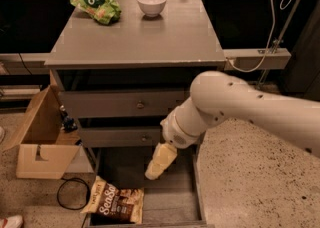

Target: Pick brown chip bag from bottom drawer and place on counter

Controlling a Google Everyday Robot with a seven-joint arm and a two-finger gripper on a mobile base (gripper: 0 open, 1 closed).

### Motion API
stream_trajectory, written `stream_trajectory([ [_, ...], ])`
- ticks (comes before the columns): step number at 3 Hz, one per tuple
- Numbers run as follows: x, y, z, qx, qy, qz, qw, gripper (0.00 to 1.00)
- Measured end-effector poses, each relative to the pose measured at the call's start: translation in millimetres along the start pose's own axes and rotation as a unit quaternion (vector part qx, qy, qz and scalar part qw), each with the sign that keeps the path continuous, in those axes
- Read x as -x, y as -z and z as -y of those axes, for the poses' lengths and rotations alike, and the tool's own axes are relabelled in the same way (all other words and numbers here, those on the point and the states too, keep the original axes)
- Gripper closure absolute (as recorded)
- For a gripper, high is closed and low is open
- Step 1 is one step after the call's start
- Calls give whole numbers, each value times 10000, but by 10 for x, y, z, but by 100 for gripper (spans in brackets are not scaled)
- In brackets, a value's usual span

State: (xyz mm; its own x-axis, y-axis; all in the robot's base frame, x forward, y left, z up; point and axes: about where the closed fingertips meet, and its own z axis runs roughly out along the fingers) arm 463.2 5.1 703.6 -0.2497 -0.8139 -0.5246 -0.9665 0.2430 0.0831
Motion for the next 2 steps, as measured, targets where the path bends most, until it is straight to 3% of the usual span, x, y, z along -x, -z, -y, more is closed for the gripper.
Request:
stream_trajectory([
  [2,-393,-1624,28,213,216,15,9995,0],
])
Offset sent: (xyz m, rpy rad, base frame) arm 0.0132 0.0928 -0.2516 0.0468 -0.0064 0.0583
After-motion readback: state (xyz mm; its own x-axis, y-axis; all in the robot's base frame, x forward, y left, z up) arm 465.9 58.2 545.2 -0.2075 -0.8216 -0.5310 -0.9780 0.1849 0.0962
